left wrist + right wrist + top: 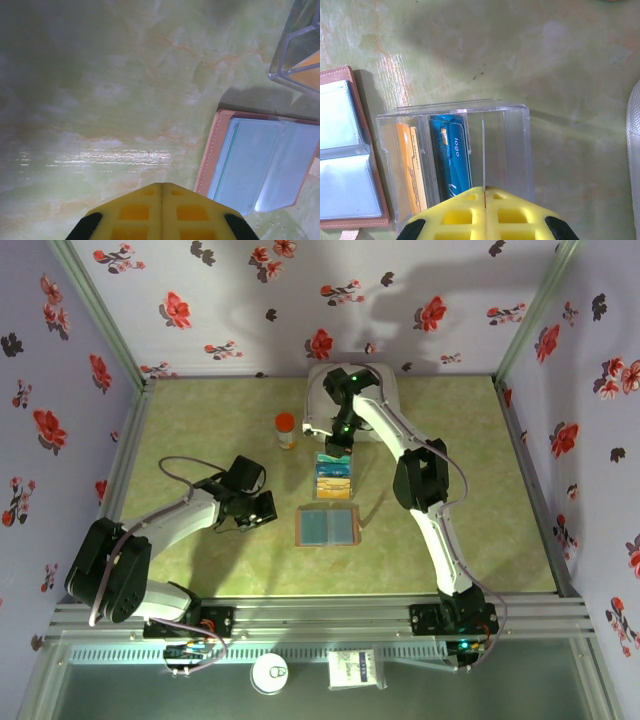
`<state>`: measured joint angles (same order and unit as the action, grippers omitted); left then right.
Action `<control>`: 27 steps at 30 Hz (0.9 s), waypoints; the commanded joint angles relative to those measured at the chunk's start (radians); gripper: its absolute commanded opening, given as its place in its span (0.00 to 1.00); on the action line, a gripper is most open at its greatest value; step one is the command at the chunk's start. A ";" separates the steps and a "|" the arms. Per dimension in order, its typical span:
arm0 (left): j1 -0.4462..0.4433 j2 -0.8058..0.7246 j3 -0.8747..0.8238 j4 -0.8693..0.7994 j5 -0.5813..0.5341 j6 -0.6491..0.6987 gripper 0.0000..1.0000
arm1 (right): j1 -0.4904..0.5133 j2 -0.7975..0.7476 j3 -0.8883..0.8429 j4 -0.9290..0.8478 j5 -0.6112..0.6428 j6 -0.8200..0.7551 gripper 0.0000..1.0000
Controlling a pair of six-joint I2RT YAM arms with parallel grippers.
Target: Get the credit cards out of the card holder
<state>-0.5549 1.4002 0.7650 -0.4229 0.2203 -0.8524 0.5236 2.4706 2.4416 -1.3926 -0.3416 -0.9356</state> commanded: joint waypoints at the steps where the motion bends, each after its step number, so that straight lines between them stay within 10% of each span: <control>1: 0.010 0.000 -0.006 -0.013 -0.006 -0.010 0.03 | 0.009 0.045 -0.013 -0.015 -0.006 -0.006 0.10; 11: 0.013 0.011 0.013 -0.015 -0.004 0.000 0.03 | -0.003 -0.028 0.007 0.039 0.064 0.031 0.29; 27: -0.010 0.074 0.115 0.022 0.018 0.033 0.03 | -0.014 -0.320 -0.358 0.420 0.102 0.305 0.31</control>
<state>-0.5529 1.4544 0.8474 -0.4164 0.2253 -0.8501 0.5148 2.2124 2.1448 -1.0832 -0.2359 -0.7368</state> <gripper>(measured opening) 0.037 0.306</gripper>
